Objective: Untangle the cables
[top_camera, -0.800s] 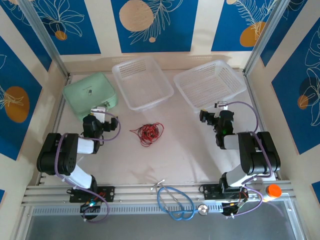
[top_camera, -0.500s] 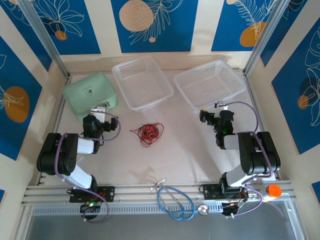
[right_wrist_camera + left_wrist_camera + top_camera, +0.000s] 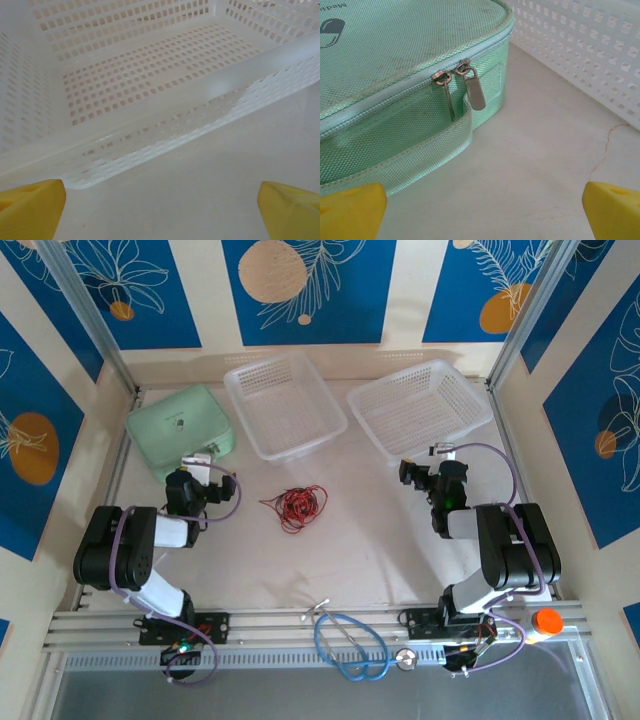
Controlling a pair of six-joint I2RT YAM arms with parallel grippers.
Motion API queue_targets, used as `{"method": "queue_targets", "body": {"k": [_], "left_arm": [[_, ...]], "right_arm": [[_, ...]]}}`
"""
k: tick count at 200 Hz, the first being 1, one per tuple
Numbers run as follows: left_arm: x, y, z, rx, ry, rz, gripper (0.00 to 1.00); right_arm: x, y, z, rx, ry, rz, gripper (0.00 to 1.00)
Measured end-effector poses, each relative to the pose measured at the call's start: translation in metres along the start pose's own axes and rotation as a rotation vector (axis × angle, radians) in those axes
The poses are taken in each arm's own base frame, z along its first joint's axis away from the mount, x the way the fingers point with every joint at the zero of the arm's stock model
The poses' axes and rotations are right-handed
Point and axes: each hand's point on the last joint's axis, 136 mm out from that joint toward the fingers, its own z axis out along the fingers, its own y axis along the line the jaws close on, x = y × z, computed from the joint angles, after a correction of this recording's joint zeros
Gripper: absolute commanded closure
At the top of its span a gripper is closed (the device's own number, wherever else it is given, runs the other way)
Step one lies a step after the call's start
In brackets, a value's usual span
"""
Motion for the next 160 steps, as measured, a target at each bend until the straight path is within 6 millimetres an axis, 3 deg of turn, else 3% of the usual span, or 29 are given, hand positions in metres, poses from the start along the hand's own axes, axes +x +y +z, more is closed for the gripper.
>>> {"method": "queue_targets", "body": {"k": [58,79,97,112,132,160], "left_arm": [[-0.007,0.007,-0.008,-0.042,0.005,-0.008,0.0],[-0.042,0.019,-0.026,-0.112,-0.029,-0.04,0.0],[-0.093,0.028,-0.047,-0.158,-0.092,-0.111,0.0],[-0.128,0.027,-0.065,-0.153,-0.136,-0.176,0.0],[-0.147,0.013,-0.085,-0.099,-0.136,-0.255,0.02],[-0.127,-0.04,-0.096,0.054,0.024,-0.293,0.1]], "right_arm": [[-0.005,0.004,-0.009,0.017,0.013,-0.013,0.01],[-0.039,0.018,-0.028,0.022,0.006,-0.019,0.01],[-0.087,0.031,-0.052,0.01,-0.053,0.007,0.02],[-0.113,0.041,-0.077,-0.008,-0.08,0.036,0.05],[-0.121,0.054,-0.107,-0.038,-0.043,0.064,0.1],[-0.105,0.086,-0.143,-0.137,0.071,0.06,0.13]]}}
